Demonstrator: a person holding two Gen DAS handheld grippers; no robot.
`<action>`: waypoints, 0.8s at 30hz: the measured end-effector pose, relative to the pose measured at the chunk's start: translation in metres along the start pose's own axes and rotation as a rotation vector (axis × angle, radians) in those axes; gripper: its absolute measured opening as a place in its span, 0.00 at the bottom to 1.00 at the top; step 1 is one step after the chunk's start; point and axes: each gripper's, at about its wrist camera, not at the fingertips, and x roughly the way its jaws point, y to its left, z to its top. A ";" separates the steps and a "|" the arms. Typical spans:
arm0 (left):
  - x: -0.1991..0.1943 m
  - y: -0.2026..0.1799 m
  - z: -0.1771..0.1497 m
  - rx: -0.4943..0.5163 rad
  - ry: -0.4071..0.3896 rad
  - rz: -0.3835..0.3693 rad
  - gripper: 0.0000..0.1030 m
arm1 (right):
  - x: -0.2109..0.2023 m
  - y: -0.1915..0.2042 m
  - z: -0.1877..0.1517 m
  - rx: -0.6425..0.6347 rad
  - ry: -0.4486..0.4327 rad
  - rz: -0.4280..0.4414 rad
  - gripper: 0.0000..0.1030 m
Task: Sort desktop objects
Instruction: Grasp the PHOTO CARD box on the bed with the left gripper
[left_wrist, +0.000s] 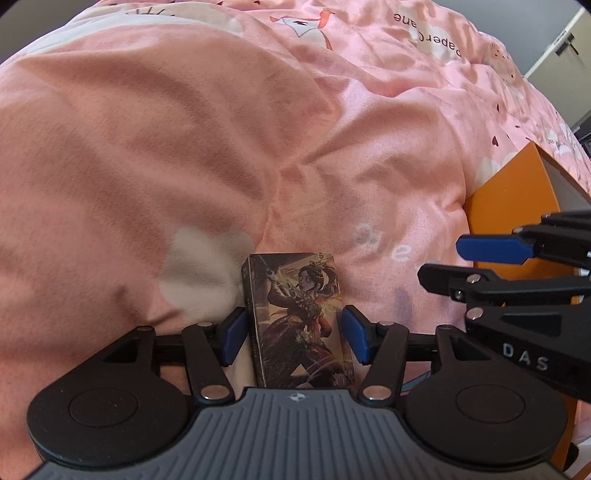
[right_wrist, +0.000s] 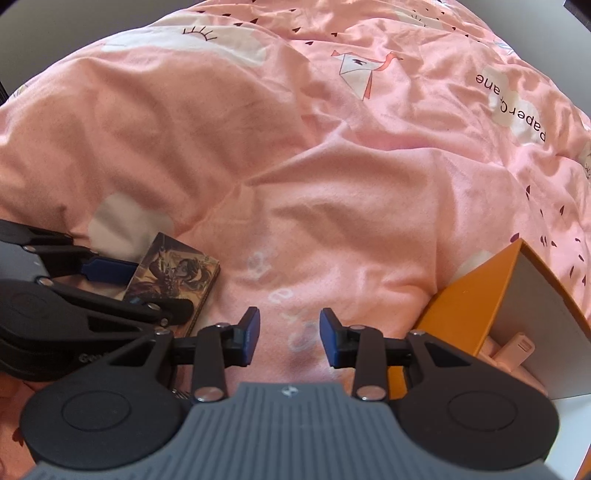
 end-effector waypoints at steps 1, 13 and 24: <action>0.000 -0.002 -0.001 0.011 -0.001 0.003 0.66 | -0.001 0.000 0.000 -0.001 -0.004 -0.003 0.37; -0.038 0.007 -0.009 0.011 -0.087 -0.157 0.48 | 0.002 -0.001 -0.006 0.017 0.005 0.027 0.37; -0.025 0.029 -0.002 -0.255 -0.078 -0.349 0.40 | -0.005 -0.002 -0.003 0.036 -0.015 0.035 0.36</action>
